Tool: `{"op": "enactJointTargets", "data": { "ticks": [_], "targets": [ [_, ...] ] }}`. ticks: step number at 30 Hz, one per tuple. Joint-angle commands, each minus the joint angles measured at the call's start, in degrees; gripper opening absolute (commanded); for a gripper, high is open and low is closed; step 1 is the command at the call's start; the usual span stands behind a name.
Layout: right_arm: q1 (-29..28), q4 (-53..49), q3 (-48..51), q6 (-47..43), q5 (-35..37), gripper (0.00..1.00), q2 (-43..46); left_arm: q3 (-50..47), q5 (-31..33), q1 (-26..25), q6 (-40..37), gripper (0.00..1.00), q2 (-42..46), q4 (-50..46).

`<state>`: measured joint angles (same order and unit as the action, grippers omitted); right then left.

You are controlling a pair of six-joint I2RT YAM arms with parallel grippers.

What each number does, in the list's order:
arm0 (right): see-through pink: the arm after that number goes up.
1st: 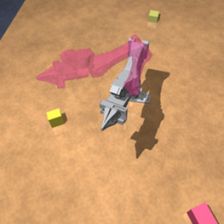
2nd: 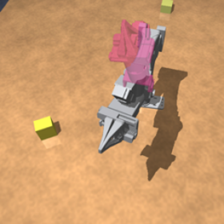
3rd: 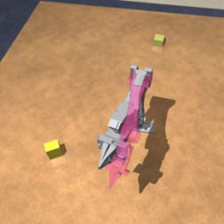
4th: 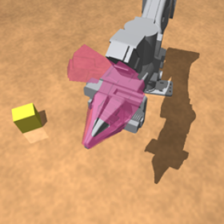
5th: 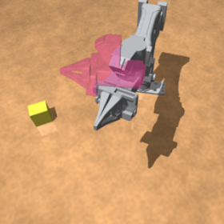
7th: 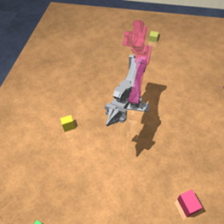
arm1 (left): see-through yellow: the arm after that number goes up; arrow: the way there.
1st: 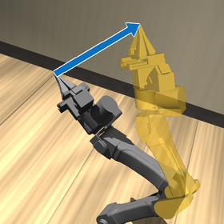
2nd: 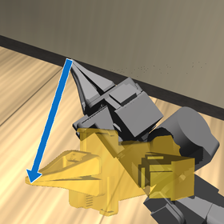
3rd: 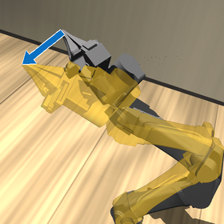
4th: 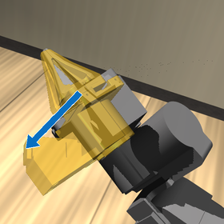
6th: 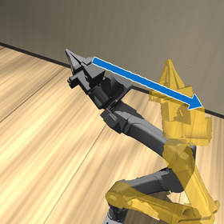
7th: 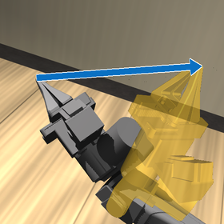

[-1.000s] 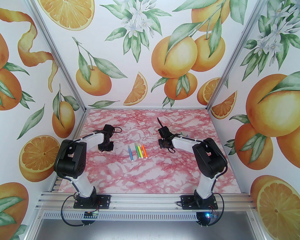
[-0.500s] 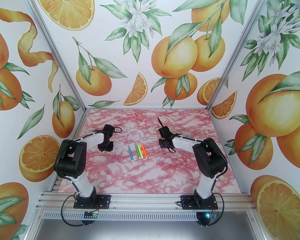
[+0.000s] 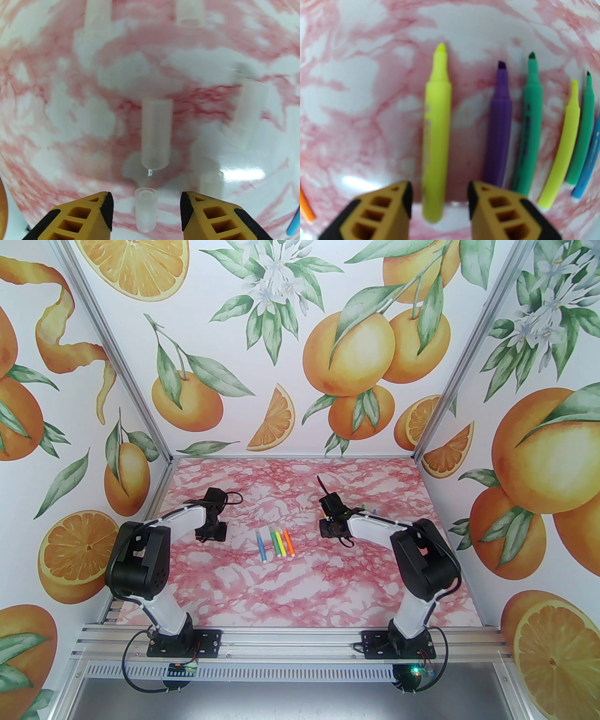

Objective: Open the pen caps

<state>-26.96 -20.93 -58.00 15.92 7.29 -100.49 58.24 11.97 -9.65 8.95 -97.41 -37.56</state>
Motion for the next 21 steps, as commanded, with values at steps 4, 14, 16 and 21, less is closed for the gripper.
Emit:
{"op": "enactJointTargets", "data": {
  "ticks": [4,14,16,21],
  "targets": [
    [-0.7,5.5,3.4,-2.5,-8.3,0.53,7.0,-2.8,-4.8,0.1,-0.8,0.59,8.5,6.2],
    [-6.7,6.4,1.1,-4.8,-11.3,0.51,5.6,-6.4,-16.3,0.1,-0.5,0.64,18.7,14.6],
    [-8.0,6.0,0.0,-5.0,-10.9,0.50,4.2,-6.9,-17.6,0.1,-0.4,0.64,20.1,15.7],
    [-10.6,7.8,-0.9,-3.8,-11.3,0.49,1.4,-9.1,-19.5,0.1,0.3,0.64,24.1,19.2]
  ]
}}
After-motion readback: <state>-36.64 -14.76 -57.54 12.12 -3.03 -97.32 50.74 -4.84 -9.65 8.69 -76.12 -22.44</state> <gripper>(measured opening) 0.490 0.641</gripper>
